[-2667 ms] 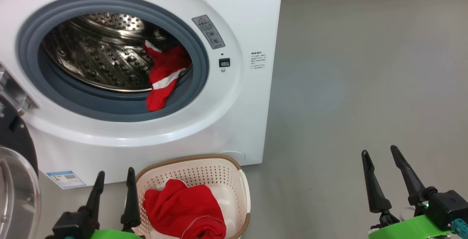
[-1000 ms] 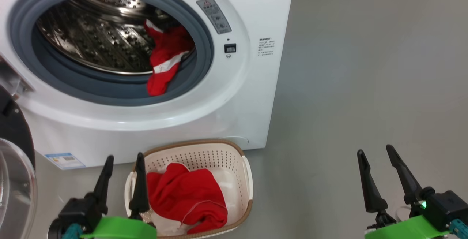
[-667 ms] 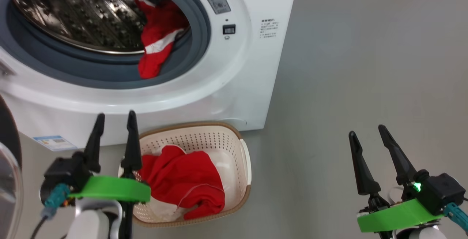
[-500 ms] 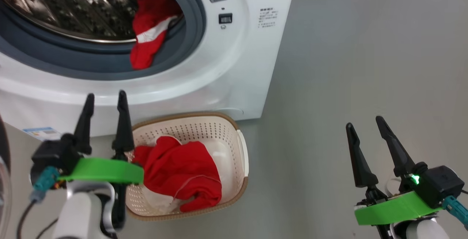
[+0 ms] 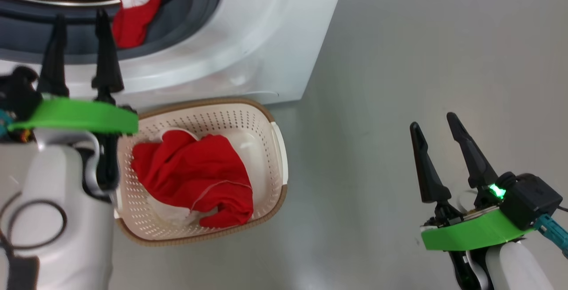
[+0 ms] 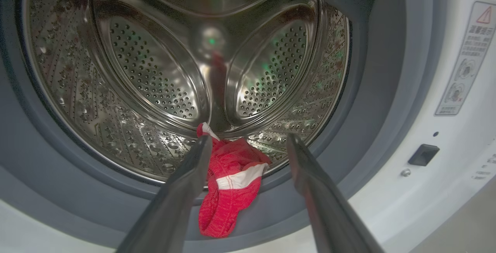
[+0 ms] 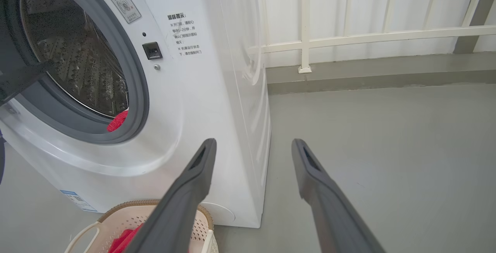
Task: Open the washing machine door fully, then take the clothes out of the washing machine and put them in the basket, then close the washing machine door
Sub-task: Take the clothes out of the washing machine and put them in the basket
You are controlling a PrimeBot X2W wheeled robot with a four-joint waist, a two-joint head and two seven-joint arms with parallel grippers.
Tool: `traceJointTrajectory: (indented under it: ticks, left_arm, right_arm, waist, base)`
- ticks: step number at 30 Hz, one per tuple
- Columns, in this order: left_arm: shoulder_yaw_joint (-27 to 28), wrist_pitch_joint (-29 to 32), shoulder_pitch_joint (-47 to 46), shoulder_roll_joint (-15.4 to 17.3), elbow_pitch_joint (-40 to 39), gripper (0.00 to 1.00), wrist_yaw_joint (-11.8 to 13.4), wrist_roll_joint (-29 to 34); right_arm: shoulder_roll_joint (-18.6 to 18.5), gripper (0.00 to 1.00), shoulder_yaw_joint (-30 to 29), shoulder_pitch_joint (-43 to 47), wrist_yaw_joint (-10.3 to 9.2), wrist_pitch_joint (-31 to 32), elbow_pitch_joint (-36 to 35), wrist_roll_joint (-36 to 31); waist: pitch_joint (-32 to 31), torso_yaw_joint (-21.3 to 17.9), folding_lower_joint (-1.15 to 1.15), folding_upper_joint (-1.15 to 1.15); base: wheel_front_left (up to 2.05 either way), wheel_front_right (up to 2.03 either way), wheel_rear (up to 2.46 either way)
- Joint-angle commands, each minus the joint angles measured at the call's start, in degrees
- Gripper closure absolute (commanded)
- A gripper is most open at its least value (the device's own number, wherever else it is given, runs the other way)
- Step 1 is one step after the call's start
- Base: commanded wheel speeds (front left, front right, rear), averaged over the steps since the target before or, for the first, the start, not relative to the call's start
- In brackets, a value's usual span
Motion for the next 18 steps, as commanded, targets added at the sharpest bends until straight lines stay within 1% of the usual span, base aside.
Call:
traceJointTrajectory:
  ticks: [1,4,9,13,18]
  left_arm:
    - [1.4,0.1,-2.8,2.5,0.2,0.00,-0.5,-0.3]
    - [1.9,0.5,-7.5,2.4,3.3,0.00,-1.3,-2.4]
    - [1.8,1.3,-13.3,3.3,7.6,0.00,-2.0,-3.4]
    - [0.7,5.4,-18.6,4.5,13.2,0.00,-2.3,-3.7]
    - [-0.3,10.0,-23.8,6.4,19.6,0.00,-1.8,-3.2]
  right_arm:
    - [-0.5,0.00,1.5,-1.3,0.28,-0.4,-1.5,0.2]
    - [-0.5,0.00,1.8,-2.6,0.28,-0.4,-1.5,0.2]
    - [-0.5,0.00,2.3,-4.2,0.28,-0.4,-1.5,0.4]
    - [-0.5,0.00,2.9,-5.3,0.28,-0.4,-1.3,0.6]
    - [-0.5,0.00,3.5,-5.9,0.28,-0.4,-0.9,1.5]
  waist:
    - [3.4,-1.3,0.00,0.00]
    - [5.2,-1.8,0.00,0.00]
    - [7.2,-2.5,0.00,0.00]
    - [8.5,-3.1,0.00,0.00]
    - [9.0,-4.1,0.00,0.00]
  base:
    - [0.00,0.00,0.00]
    - [0.00,0.00,0.00]
    - [0.00,0.00,0.00]
    - [0.00,0.00,0.00]
    - [0.00,0.00,0.00]
